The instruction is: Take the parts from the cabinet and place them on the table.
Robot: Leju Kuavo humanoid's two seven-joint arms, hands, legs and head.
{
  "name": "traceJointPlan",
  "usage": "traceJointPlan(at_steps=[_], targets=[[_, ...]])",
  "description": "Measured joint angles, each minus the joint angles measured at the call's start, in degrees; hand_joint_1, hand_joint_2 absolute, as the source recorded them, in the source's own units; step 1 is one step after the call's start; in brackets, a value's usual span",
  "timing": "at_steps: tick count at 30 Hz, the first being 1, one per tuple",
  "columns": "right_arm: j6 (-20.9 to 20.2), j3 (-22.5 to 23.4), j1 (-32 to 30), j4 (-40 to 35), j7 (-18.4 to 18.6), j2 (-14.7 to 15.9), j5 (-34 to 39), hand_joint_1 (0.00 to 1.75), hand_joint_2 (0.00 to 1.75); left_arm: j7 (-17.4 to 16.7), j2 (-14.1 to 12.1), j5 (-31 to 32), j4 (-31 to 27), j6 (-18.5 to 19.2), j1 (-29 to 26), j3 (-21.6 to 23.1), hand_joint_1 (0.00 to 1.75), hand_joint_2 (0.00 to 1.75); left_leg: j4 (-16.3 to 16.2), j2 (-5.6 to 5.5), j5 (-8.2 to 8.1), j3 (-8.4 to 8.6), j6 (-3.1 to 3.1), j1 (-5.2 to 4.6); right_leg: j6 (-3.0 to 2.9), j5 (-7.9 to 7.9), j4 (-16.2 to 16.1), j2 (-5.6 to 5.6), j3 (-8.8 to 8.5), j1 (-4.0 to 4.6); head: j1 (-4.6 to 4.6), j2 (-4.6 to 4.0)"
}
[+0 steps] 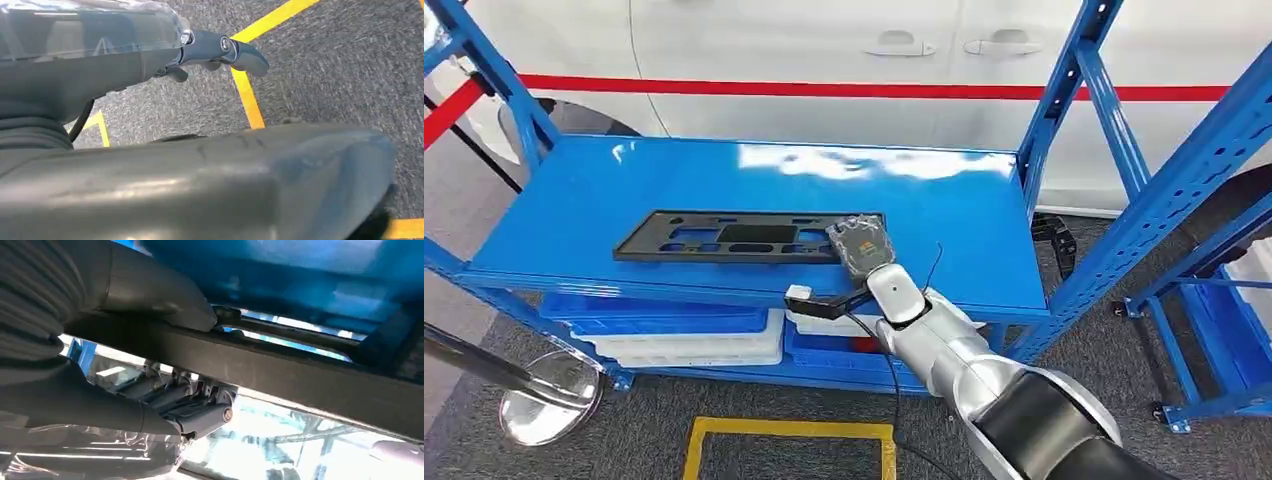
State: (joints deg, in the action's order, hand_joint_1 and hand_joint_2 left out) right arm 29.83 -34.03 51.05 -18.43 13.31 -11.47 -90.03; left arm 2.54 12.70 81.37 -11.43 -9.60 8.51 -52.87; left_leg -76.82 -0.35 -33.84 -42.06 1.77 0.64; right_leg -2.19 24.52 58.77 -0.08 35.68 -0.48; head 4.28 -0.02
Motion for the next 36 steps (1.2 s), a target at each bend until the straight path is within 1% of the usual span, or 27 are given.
traceJointPlan(at_steps=[1,2,3,4,5,6,7,15,16,17,18,19,21,22,23,25,26,27,28,29,30,31,32,33,34,35,36], targets=[[0.0,0.1,0.0,0.0,0.0,0.0,0.0,1.75,1.75,0.0,0.0,0.0,0.0,0.0,-0.1,0.0,0.0,0.0,1.2,0.0,1.35,0.47,-0.1,0.0,-0.01,0.01,0.0,0.01,-0.05,0.02,0.0,0.0],[0.1,0.1,0.1,0.0,0.0,0.0,0.0,1.75,1.75,0.0,0.0,0.0,0.0,0.0,-0.1,0.0,0.0,0.0,5.4,0.0,3.9,2.46,-0.29,0.0,0.0,0.01,0.0,0.04,-0.19,0.03,0.0,0.0],[0.1,0.2,0.2,0.0,0.0,0.0,0.0,1.75,1.75,0.0,0.0,0.0,0.0,0.0,0.0,0.0,0.0,0.0,11.1,0.01,6.72,5.24,-0.55,0.0,0.06,0.06,0.0,0.06,-0.38,0.04,0.0,0.0],[0.1,0.2,0.3,0.0,0.0,0.0,0.0,1.75,1.75,0.0,0.0,0.0,0.0,0.0,0.0,0.0,0.0,0.0,16.3,0.06,8.93,7.84,-0.86,-0.01,0.17,0.13,0.0,0.07,-0.54,0.05,0.0,0.0],[0.1,0.3,0.3,0.0,0.0,0.0,0.0,1.75,1.75,0.0,0.0,0.0,0.0,0.0,0.1,0.0,0.0,0.0,18.4,0.06,8.14,8.92,-1.05,-0.3,0.4,0.14,0.0,0.08,-0.47,0.35,0.0,0.0],[0.1,0.4,0.3,0.1,0.0,0.1,0.0,1.75,1.75,0.0,0.0,0.0,0.0,0.0,0.2,0.0,0.0,0.0,18.8,0.0,8.37,8.92,-1.33,-0.45,0.77,0.02,0.1,0.14,-0.24,0.35,0.0,0.0],[0.1,0.5,0.3,0.1,0.0,0.1,0.0,1.75,1.75,0.0,0.0,0.0,0.0,0.0,0.1,0.0,0.0,0.0,18.8,-0.01,8.43,8.8,-1.42,-0.52,0.97,-0.09,0.1,0.14,-0.16,0.32,0.0,0.0],[0.1,0.5,0.3,0.1,0.0,0.1,0.0,1.75,1.75,0.0,0.0,0.0,0.0,0.0,0.1,0.0,0.0,0.0,18.7,-0.01,8.43,8.75,-1.46,-0.56,1.04,-0.1,0.1,0.14,-0.17,0.28,0.0,0.0],[0.2,0.8,0.4,0.1,0.0,0.1,0.0,1.75,1.75,0.0,-0.1,0.1,0.0,-0.1,0.1,0.0,0.0,0.0,19.8,0.12,9.2,9.22,-2.67,0.03,2.02,0.11,0.1,0.15,-0.25,0.22,0.0,0.0],[0.2,0.9,0.4,0.1,0.0,0.2,0.0,1.75,1.75,0.0,-0.1,0.2,0.0,-0.1,0.1,0.0,0.0,0.0,19.9,0.11,9.29,9.33,-2.76,-0.14,2.15,0.7,0.7,0.16,-0.02,0.19,-0.02,0.0],[0.2,1.1,0.5,0.1,0.0,0.2,0.0,1.75,1.75,0.0,-0.1,0.2,0.0,-0.1,0.2,0.0,0.0,0.0,20.0,0.14,9.45,9.13,-3.13,-0.16,2.41,4.41,6.7,0.15,2.83,0.15,0.0,0.0],[0.7,2.5,0.1,0.5,-2.7,0.4,3.6,1.75,1.75,0.1,-0.1,0.1,0.0,-0.1,0.2,0.0,0.0,0.0,19.7,0.0,9.33,8.96,-3.13,-0.21,2.76,4.71,13.2,0.12,5.89,-0.11,-0.02,0.0],[1.6,4.5,0.3,0.1,-8.6,0.2,9.2,1.75,1.75,0.1,-0.1,-0.3,0.0,-0.1,0.2,0.0,0.0,0.0,19.3,-0.21,9.0,9.14,-2.75,-0.17,2.52,0.12,3.8,0.12,1.11,-0.28,-0.02,0.0],[2.0,6.8,0.3,-0.7,-14.7,0.1,14.3,1.75,1.75,0.2,-0.1,-0.3,0.0,-0.2,0.1,0.0,0.0,0.0,19.1,-0.24,8.77,8.84,-2.41,-0.2,2.24,0.66,0.8,0.24,-0.43,-0.23,-0.02,0.0],[2.1,8.3,0.3,-1.3,-18.3,-0.4,16.8,1.75,1.75,0.2,-0.1,-0.4,0.0,-0.2,0.2,0.0,0.0,0.0,18.5,-0.19,8.66,8.43,-2.12,-0.51,1.9,0.2,0.3,0.29,-0.11,0.02,0.0,0.0],[1.0,10.9,0.0,-3.5,-23.4,-1.3,21.5,1.75,1.75,0.3,-0.2,-0.5,0.0,-0.2,0.1,0.0,0.0,0.0,18.8,-0.08,8.85,8.23,-1.48,-0.4,1.32,0.19,0.6,0.5,0.29,0.26,0.0,0.0],[-1.9,12.4,-0.2,-5.5,-26.9,-2.0,26.4,1.75,1.75,0.4,-0.2,-0.5,0.0,-0.3,0.2,0.0,0.0,0.0,19.0,-0.1,8.94,8.31,-1.17,-0.35,1.01,0.16,0.5,0.46,0.31,0.3,0.0,0.0],[-6.1,14.0,-0.5,-7.8,-30.1,-2.3,32.2,1.75,1.75,0.5,-0.2,-0.7,0.0,-0.3,0.2,0.0,0.0,0.0,18.6,-0.11,8.45,8.12,-0.81,-0.28,0.58,-0.05,0.0,0.23,0.07,-0.07,0.0,0.0],[-11.1,15.6,-0.9,-10.4,-32.4,-2.8,38.1,1.75,1.75,0.7,-0.2,-0.8,0.0,-0.3,0.1,0.0,0.0,0.0,17.4,0.04,7.39,7.62,-0.58,-0.2,0.31,-0.02,0.0,0.08,0.01,-0.08,-0.02,0.0],[-18.0,17.1,-1.3,-14.0,-34.4,-3.0,46.1,1.75,1.75,0.7,-0.3,-0.9,0.0,-0.3,0.1,-0.1,0.0,0.0,14.1,0.04,5.33,6.2,-0.4,-0.19,0.01,0.01,0.0,-0.08,0.04,-0.07,0.0,0.0],[-24.0,18.0,-1.8,-17.3,-34.8,-3.2,53.3,1.75,1.75,0.8,-0.3,-0.9,0.0,-0.3,0.0,-0.1,0.0,0.0,9.2,0.04,2.92,3.99,-0.21,-0.12,-0.11,0.06,0.0,-0.21,0.05,0.07,0.0,0.0],[-30.1,18.8,-2.2,-20.9,-34.4,-3.2,61.1,1.75,1.75,0.8,-0.3,-1.0,0.0,-0.4,0.0,-0.2,0.0,0.0,4.4,0.04,1.08,1.79,-0.07,-0.08,-0.2,0.11,0.0,-0.34,0.05,0.16,0.0,0.0],[-34.7,19.7,-2.7,-24.2,-33.9,-3.2,67.8,1.75,1.75,0.7,-0.4,-1.0,0.0,-0.7,-0.1,-0.3,0.0,0.0,0.6,0.05,0.14,-0.08,0.0,-0.08,-0.24,0.15,0.0,-0.46,0.02,0.23,0.0,0.0],[-37.2,20.4,-3.3,-26.9,-33.5,-3.0,72.4,1.75,1.75,0.7,-0.4,-1.0,0.0,-0.9,-0.3,-0.4,0.0,0.0,0.0,0.05,0.74,-0.5,0.0,-0.07,-0.28,0.19,0.0,-0.56,-0.06,0.25,0.0,0.0],[-38.6,20.8,-3.9,-29.2,-33.3,-2.6,75.7,1.75,1.75,0.6,-0.5,-1.0,0.0,-1.2,-0.4,-0.4,0.0,0.0,2.3,0.05,2.61,0.51,-0.08,-0.07,-0.23,0.23,0.0,-0.57,-0.16,0.25,0.0,0.0],[-39.0,21.0,-4.4,-31.0,-33.2,-2.5,77.6,1.75,1.75,0.6,-0.5,-1.0,0.0,-1.3,-0.5,-0.5,0.0,0.0,6.6,0.06,5.16,2.61,-0.23,-0.03,-0.2,0.26,0.0,-0.54,-0.32,0.24,0.0,0.0],[-39.3,21.1,-4.7,-32.9,-33.1,-2.2,79.1,1.75,1.75,0.6,-0.6,-1.0,0.0,-1.4,-0.5,-0.5,0.0,0.0,12.3,0.06,7.98,5.34,-0.44,0.0,-0.11,0.35,0.0,-0.44,-0.48,0.23,0.0,0.0]])
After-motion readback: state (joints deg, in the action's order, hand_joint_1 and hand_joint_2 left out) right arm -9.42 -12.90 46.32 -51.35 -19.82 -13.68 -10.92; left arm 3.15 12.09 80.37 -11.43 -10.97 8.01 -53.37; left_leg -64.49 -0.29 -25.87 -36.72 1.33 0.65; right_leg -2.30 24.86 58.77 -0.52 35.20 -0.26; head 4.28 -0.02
